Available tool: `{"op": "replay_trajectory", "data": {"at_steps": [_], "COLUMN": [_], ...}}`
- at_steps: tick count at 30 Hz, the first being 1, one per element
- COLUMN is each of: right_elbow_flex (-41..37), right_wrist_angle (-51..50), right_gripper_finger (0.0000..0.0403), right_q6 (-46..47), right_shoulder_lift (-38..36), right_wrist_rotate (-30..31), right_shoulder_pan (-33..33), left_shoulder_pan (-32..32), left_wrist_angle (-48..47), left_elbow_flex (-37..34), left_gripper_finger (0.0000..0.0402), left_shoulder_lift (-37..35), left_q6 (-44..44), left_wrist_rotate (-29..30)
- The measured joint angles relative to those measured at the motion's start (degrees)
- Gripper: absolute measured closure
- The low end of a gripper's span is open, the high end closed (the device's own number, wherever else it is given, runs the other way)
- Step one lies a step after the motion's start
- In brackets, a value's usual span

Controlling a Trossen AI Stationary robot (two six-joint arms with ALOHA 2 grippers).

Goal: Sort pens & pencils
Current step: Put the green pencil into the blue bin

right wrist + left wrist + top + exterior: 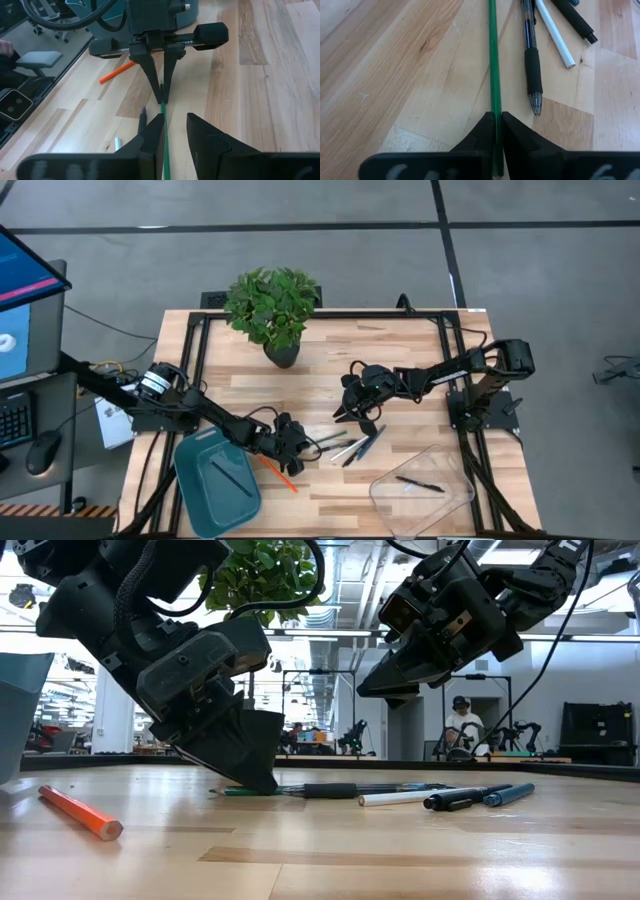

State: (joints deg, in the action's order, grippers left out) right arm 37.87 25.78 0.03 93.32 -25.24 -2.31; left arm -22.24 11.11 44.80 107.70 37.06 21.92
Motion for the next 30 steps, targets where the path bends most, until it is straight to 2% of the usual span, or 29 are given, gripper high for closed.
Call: {"op": "replay_trajectory", "data": {"at_steps": [17,30], "right_elbow_flex": [0.0,0.0], "right_wrist_angle": [0.7,-6.2], "right_gripper_finger": [0.0300,0.0300], "right_q6": [0.0,-3.1], "right_shoulder_lift": [-0.4,-14.5], "right_wrist_rotate": [0.0,-0.2], "right_shoulder_pan": [0.0,-1.7], "left_shoulder_pan": [0.0,0.1], "left_wrist_angle": [-0.1,-0.5], "left_elbow_flex": [1.2,2.6], "left_gripper_finger": [0.0391,0.0391], "left_shoulder_lift": [0.2,0.3], "left_q6": [-2.1,-4.3], "left_wrist_rotate": [1.0,1.9]}}
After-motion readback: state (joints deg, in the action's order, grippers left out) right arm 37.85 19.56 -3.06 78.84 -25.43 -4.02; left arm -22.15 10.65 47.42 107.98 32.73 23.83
